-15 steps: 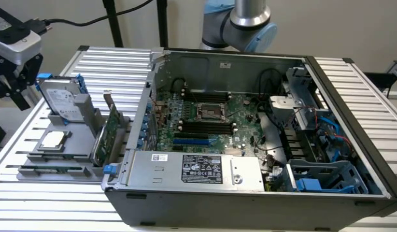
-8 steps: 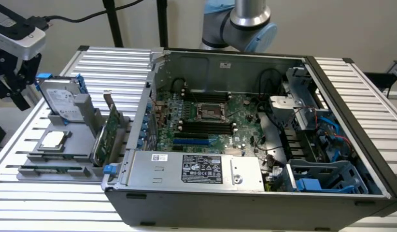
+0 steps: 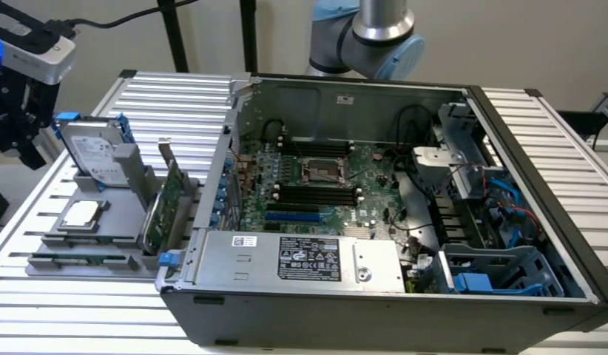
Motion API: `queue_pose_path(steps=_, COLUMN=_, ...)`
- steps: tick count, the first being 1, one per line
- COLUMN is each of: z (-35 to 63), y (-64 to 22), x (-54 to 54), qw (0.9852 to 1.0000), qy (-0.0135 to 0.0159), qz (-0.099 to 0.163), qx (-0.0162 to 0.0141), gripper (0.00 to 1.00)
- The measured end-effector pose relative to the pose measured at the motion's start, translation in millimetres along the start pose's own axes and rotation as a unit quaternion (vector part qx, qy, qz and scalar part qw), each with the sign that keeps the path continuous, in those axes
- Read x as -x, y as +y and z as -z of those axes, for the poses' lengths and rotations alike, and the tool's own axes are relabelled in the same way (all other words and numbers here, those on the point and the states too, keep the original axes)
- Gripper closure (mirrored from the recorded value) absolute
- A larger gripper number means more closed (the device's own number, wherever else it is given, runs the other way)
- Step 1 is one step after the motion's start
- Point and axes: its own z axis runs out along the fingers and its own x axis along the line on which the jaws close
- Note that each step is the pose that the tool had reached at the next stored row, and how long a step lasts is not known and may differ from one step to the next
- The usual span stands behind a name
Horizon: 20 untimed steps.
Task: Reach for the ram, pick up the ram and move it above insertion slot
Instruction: 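Pick up the ram and move it above insertion slot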
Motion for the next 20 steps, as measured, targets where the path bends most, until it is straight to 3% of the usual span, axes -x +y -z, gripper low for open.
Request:
queue_pose_path(steps=5, z=0.0, y=0.0, x=0.0, qw=0.9990, qy=0.0017, qz=0.045, qx=0.0000, gripper=0.89)
queue_pose_path(steps=10, z=0.0, y=0.0, x=0.0, qw=0.9958, qy=0.0035, qz=0.091, qx=0.0000, gripper=0.89)
queue_pose_path(steps=15, z=0.0, y=0.0, x=0.0, qw=0.9907, qy=0.0052, qz=0.136, qx=-0.0001, gripper=0.89)
queue_pose_path(steps=20, z=0.0, y=0.0, x=0.0, qw=0.9834, qy=0.0069, qz=0.181, qx=0.0000, gripper=0.89)
